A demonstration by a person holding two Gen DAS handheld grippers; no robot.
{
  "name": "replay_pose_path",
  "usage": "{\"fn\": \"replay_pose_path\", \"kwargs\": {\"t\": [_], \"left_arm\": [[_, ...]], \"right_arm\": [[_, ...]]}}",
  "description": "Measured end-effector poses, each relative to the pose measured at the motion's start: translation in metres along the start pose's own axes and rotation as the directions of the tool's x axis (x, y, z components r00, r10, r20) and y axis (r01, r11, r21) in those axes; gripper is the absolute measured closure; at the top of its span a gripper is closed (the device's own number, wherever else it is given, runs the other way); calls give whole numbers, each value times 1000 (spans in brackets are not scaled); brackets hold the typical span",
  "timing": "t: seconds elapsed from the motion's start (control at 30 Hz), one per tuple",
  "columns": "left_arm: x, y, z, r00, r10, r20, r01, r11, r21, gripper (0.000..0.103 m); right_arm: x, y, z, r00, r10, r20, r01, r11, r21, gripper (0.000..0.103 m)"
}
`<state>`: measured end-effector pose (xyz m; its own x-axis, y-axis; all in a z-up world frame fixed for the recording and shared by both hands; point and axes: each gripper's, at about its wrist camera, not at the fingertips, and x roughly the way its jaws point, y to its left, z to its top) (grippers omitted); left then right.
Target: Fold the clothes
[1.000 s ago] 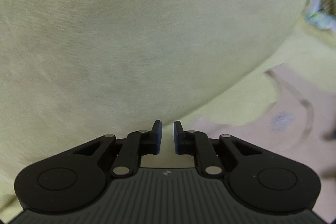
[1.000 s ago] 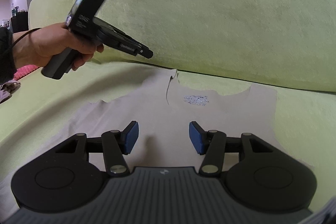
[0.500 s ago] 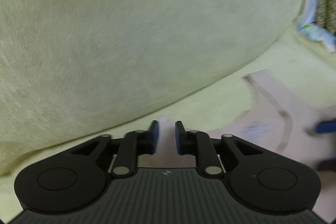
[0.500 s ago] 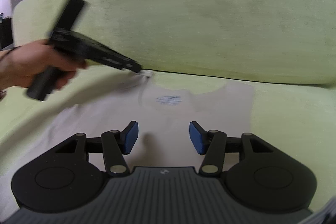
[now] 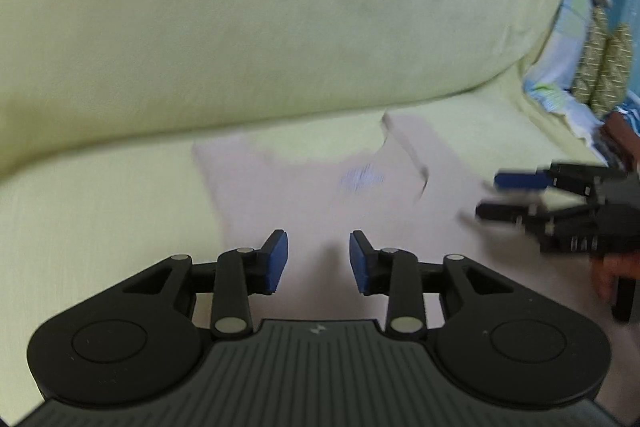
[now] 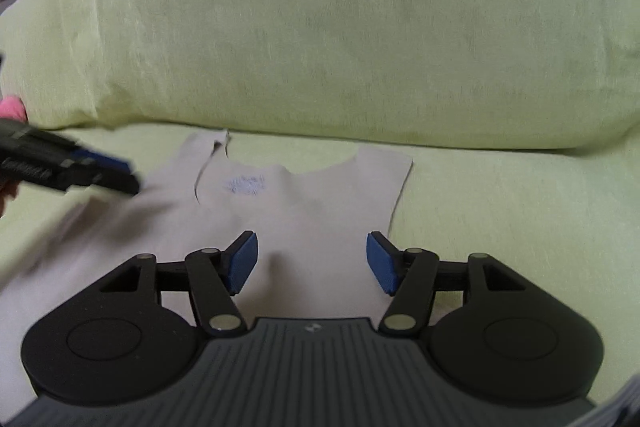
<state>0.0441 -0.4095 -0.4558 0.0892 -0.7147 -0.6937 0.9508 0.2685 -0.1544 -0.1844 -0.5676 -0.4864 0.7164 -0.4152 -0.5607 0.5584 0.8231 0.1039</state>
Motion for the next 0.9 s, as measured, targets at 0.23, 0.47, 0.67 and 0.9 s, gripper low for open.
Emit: {"fn": "replay_pose_path", "kwargs": {"t": [0.23, 0.47, 0.67, 0.9], "left_arm": [[-5, 2, -24, 999, 32, 37, -32, 999, -11, 62], [-15, 5, -31, 998, 55, 34, -57, 998, 32, 58], [-28, 32, -38, 995, 95, 17, -95, 995, 2, 60], [-38, 42, -41, 996, 82, 42, -81, 996, -32, 61]], "right_arm": [[13, 14, -5, 999, -15, -44, 13, 999, -40, 50], [7, 18, -3, 998, -55, -1, 55, 998, -24, 50], [10, 37, -11, 998, 4, -57, -9, 996, -90, 46], [-2, 29, -16, 993, -108, -40, 105, 991, -84, 46]]}}
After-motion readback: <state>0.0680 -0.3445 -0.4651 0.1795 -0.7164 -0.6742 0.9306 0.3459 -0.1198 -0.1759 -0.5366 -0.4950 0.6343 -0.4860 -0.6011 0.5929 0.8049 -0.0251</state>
